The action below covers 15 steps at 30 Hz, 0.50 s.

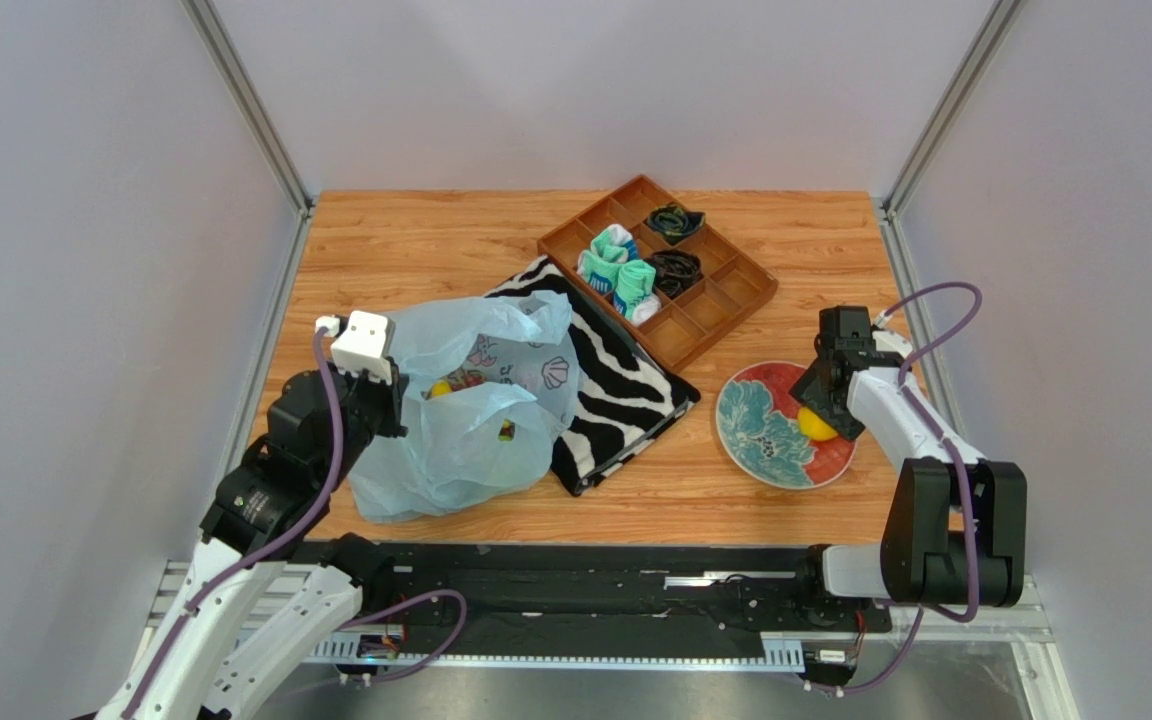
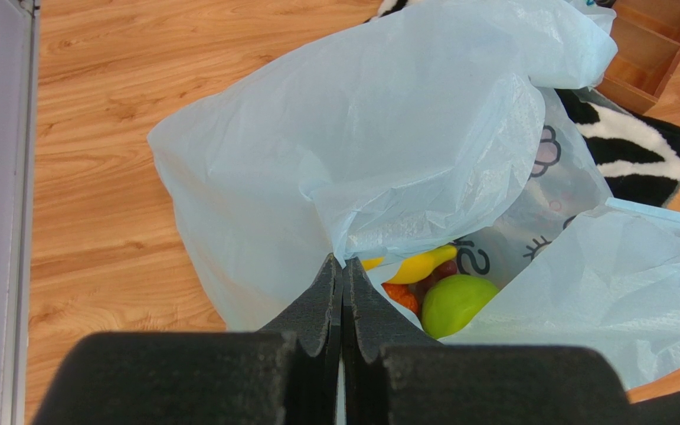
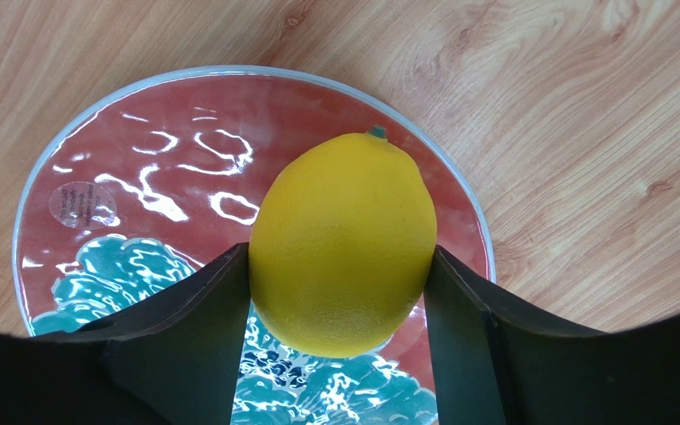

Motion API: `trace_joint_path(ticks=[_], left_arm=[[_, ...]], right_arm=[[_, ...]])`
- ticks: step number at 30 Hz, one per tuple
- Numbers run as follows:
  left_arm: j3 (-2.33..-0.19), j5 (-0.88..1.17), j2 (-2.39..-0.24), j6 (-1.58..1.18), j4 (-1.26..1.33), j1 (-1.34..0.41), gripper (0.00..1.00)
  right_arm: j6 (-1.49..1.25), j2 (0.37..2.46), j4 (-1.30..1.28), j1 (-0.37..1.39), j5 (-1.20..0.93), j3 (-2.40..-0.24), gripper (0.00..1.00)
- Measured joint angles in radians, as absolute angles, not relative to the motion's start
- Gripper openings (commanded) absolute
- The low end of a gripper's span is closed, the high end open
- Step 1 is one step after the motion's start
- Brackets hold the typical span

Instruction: Place the fruits into the plastic bag

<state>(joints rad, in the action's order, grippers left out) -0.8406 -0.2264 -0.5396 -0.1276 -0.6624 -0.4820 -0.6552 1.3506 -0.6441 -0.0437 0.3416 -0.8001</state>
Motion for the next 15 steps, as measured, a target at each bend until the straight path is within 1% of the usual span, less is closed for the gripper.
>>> trace_joint_path(ticks=[2, 5, 8, 9, 12, 15], left_arm=[[-0.841, -0.226, -0.540, -0.128, -0.662, -0.482, 0.00], [-0.841, -0.226, -0.540, -0.127, -0.662, -0.482, 0.00], [-0.841, -0.226, -0.540, -0.127, -0.662, -0.482, 0.00], [-0.841, -0.226, -0.540, -0.128, -0.662, -0.482, 0.00], [-0.841, -0.226, -0.540, -0.127, -0.662, -0.482, 0.00], [-0.841, -0.226, -0.540, -0.127, -0.662, -0.482, 0.00]], right_arm=[[-0.651, 1.351, -0.643, -0.044, 0.341, -0.801, 0.54], [-0.649, 1.351, -0.643, -0.044, 0.339, -0.801, 0.51], [-0.645, 1.346, -0.643, -0.044, 0.337, -0.801, 0.45], [-0.642, 1.342, -0.643, -0.044, 0.331, -0.801, 0.39], [-0.635, 1.314, -0.645, -0.044, 0.310, -0.801, 0.33], [-0.629, 1.255, -0.646, -0.045, 0.273, -0.801, 0.30]])
